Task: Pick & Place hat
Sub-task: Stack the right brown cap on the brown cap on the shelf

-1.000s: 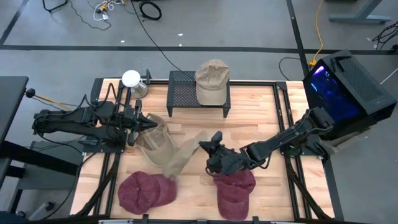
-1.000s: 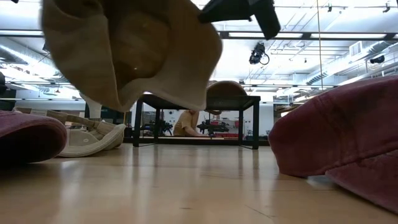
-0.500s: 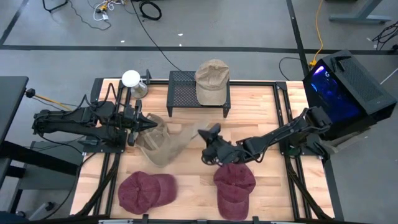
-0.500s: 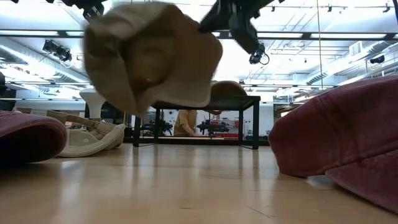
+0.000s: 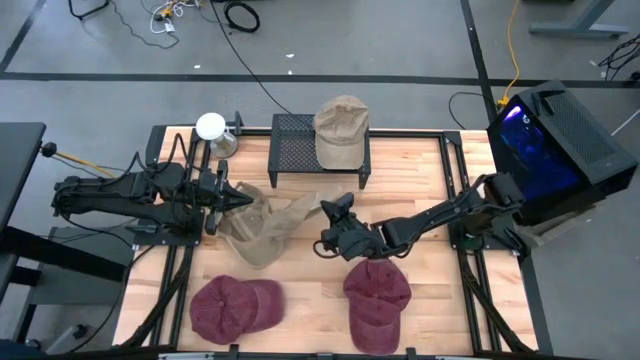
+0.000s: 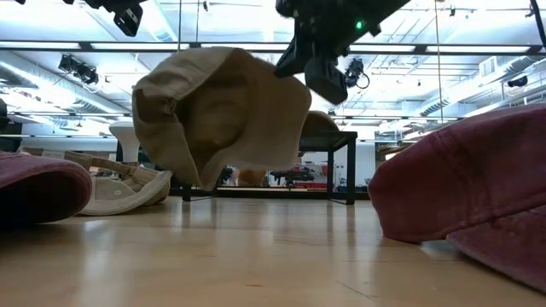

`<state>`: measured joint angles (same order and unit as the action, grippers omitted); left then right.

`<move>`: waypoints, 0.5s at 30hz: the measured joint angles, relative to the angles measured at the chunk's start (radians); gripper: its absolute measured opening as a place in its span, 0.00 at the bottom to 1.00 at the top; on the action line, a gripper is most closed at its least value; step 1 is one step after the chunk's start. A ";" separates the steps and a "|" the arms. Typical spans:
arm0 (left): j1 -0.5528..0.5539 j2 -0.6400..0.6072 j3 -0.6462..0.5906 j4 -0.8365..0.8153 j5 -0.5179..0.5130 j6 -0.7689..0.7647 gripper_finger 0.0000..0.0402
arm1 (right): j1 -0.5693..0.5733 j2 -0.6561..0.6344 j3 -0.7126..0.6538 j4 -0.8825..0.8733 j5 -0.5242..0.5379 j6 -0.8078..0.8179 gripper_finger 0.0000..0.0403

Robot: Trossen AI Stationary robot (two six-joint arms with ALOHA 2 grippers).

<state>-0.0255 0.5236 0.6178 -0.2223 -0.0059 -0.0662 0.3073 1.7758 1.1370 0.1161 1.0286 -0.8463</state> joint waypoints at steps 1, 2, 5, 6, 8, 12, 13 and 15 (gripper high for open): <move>0.000 0.000 0.000 0.000 0.000 0.000 0.04 | 0.000 0.009 0.000 0.000 0.000 0.000 0.01; 0.000 0.000 0.000 0.000 0.000 0.000 0.04 | 0.000 0.014 -0.001 0.000 0.000 0.000 0.01; 0.000 0.000 0.000 0.000 0.000 0.000 0.04 | 0.001 0.018 -0.001 0.001 0.000 0.005 0.02; 0.000 0.000 0.000 0.000 0.000 0.000 0.04 | 0.001 0.018 -0.001 -0.001 0.000 0.013 0.02; 0.000 0.000 0.000 0.000 0.000 0.000 0.04 | -0.001 0.018 -0.001 -0.007 -0.001 0.035 0.04; 0.000 0.000 0.000 0.000 0.000 0.000 0.04 | -0.003 0.018 -0.001 -0.033 -0.036 0.053 0.11; 0.000 0.000 0.000 0.000 0.000 0.000 0.04 | -0.003 0.018 -0.001 -0.043 -0.052 0.055 0.14; 0.000 0.000 0.000 0.000 0.000 0.000 0.04 | -0.003 0.018 -0.001 -0.066 -0.087 0.076 0.19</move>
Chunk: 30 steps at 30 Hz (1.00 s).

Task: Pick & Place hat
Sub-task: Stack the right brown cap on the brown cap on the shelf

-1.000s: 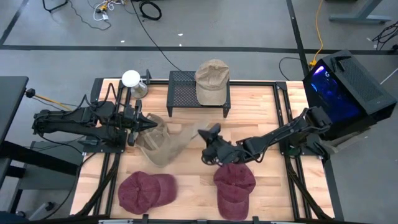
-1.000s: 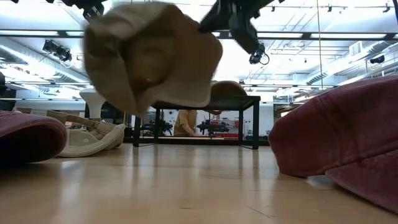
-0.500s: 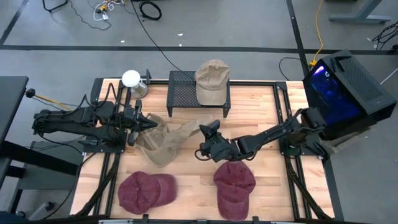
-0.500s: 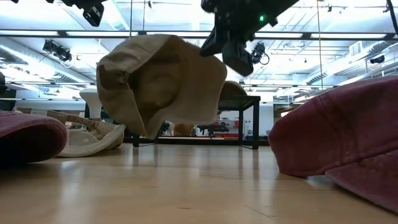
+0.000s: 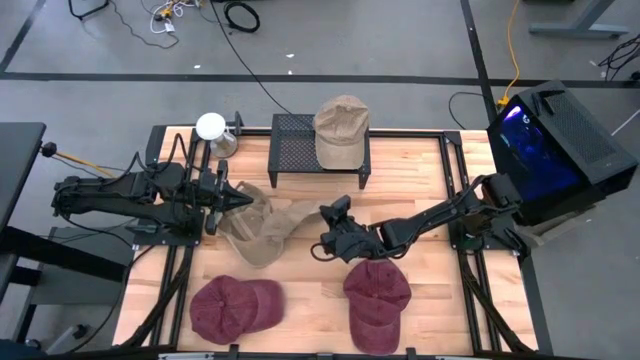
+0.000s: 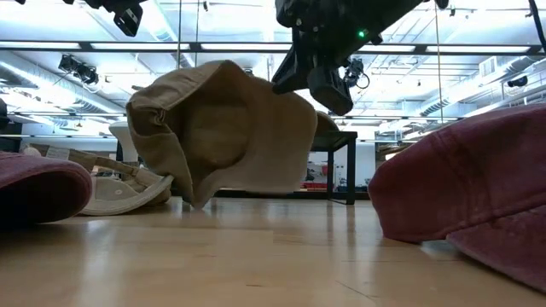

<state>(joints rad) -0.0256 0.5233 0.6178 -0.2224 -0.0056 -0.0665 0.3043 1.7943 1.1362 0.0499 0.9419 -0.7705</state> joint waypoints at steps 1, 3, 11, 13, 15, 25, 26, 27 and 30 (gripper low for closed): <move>0.000 0.000 0.000 0.000 0.000 0.000 0.04 | 0.001 0.000 0.000 -0.011 -0.017 0.016 0.22; 0.000 0.000 0.000 0.000 0.000 0.000 0.04 | 0.001 0.000 0.000 -0.037 -0.043 0.062 0.28; 0.000 0.000 0.000 0.000 0.000 0.000 0.04 | 0.001 0.000 0.000 -0.133 -0.163 0.243 0.51; 0.000 0.000 0.000 0.000 0.000 0.000 0.04 | 0.003 0.000 0.000 -0.160 -0.215 0.290 0.55; 0.000 0.000 0.000 0.000 0.000 0.000 0.04 | 0.003 0.000 0.000 -0.188 -0.285 0.325 0.59; 0.000 0.000 0.000 0.000 0.000 0.000 0.04 | 0.005 0.000 0.000 -0.217 -0.419 0.408 0.61; 0.000 0.000 0.000 0.000 0.000 0.000 0.04 | 0.005 0.000 0.000 -0.216 -0.420 0.394 0.61; 0.000 0.000 0.000 0.000 0.000 0.000 0.04 | 0.005 0.000 0.000 -0.215 -0.421 0.384 0.61; 0.000 0.000 0.000 0.000 0.000 0.000 0.04 | -0.006 0.000 0.000 -0.195 -0.460 0.342 0.61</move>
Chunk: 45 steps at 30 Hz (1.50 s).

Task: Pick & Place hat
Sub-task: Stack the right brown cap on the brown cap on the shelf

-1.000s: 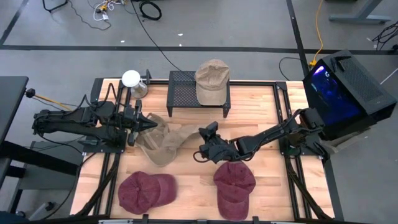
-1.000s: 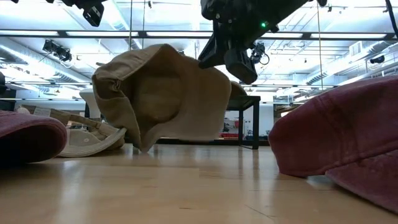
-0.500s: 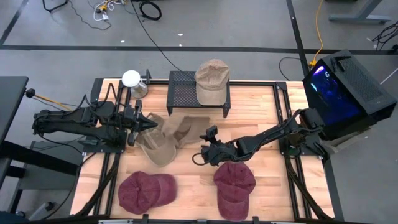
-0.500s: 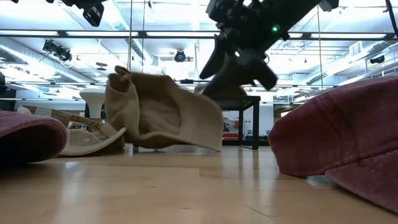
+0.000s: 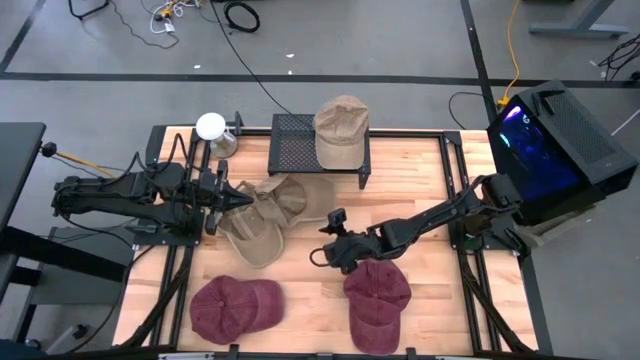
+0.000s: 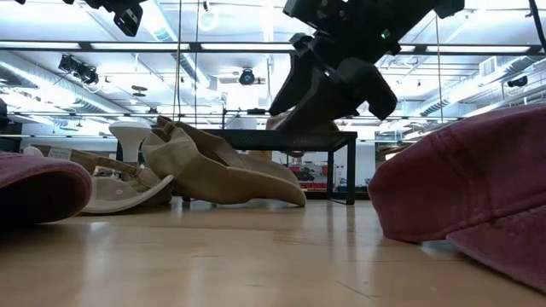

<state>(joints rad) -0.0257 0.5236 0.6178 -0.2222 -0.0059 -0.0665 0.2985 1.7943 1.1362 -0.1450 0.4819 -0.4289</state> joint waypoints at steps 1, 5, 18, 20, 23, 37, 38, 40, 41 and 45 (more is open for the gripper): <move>0.000 0.000 0.000 0.000 0.000 0.000 0.04 | -0.007 0.000 0.000 0.014 -0.019 -0.015 0.61; 0.000 0.000 0.000 0.000 0.000 0.000 0.04 | -0.046 0.000 0.000 0.083 -0.072 -0.053 0.61; 0.000 0.000 0.000 0.000 0.000 0.000 0.04 | -0.176 0.117 0.000 0.139 -0.143 -0.093 0.61; 0.000 0.000 0.000 0.000 0.000 0.000 0.04 | -0.186 0.143 0.000 0.148 -0.131 -0.096 0.61; 0.000 0.000 0.000 0.000 0.000 0.000 0.04 | -0.198 0.178 0.000 0.151 -0.124 -0.107 0.61; 0.000 0.000 0.000 0.000 0.000 0.000 0.04 | -0.200 0.207 0.000 0.140 -0.018 -0.104 0.16; 0.000 0.000 0.000 0.000 0.000 0.000 0.04 | -0.197 0.207 0.000 0.134 -0.016 -0.103 0.10; 0.000 0.000 0.000 0.000 0.000 0.000 0.04 | -0.190 0.207 0.000 0.123 -0.019 -0.104 0.04; 0.000 0.000 0.000 0.000 0.000 0.000 0.04 | -0.187 0.206 0.000 0.113 -0.019 -0.104 0.03; 0.000 0.000 0.000 0.000 0.000 0.000 0.04 | -0.176 0.186 0.000 0.079 -0.021 -0.100 0.04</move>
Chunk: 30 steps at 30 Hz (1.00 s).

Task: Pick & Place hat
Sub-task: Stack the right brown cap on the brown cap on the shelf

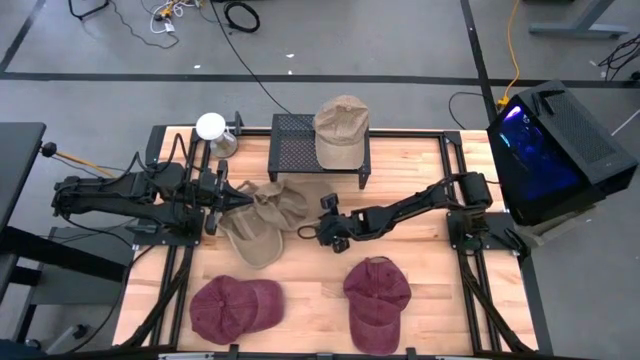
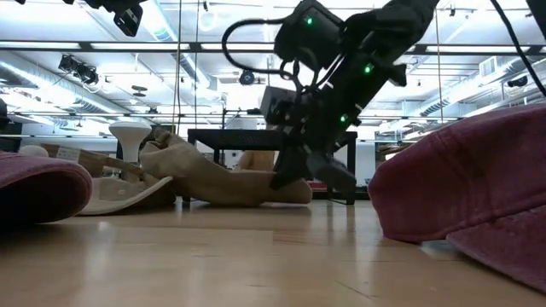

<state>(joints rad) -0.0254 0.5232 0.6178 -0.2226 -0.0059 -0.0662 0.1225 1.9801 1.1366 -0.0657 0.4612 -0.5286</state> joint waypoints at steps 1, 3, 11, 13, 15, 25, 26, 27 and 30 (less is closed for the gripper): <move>0.000 0.000 0.000 0.000 0.000 0.000 0.04 | 0.003 -0.010 0.000 -0.007 -0.006 0.002 0.03; 0.000 0.000 0.000 0.000 0.000 0.000 0.04 | 0.008 -0.035 0.000 -0.021 -0.008 0.022 0.02; 0.000 0.000 0.000 0.000 0.000 0.000 0.04 | 0.032 -0.201 0.000 -0.103 -0.044 0.122 0.01; 0.000 0.000 0.000 0.000 0.000 0.000 0.04 | 0.036 -0.250 0.000 -0.146 -0.090 0.164 0.01; 0.000 0.000 0.000 0.000 0.000 0.000 0.04 | 0.045 -0.292 0.000 -0.174 -0.132 0.214 0.01; 0.000 0.000 0.000 0.001 0.000 0.000 0.04 | 0.070 -0.489 0.000 -0.202 -0.316 0.483 0.01; 0.000 0.000 0.000 0.001 0.000 0.000 0.04 | 0.068 -0.504 0.000 -0.200 -0.341 0.519 0.01; 0.000 0.000 0.000 0.000 0.000 0.000 0.04 | 0.063 -0.516 0.000 -0.202 -0.368 0.556 0.01; 0.000 0.000 0.000 0.000 0.000 0.000 0.04 | 0.049 -0.536 0.000 -0.203 -0.472 0.685 0.01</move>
<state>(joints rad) -0.0254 0.5236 0.6178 -0.2226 -0.0056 -0.0662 0.1719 1.4444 1.1366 -0.2687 -0.0111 0.1563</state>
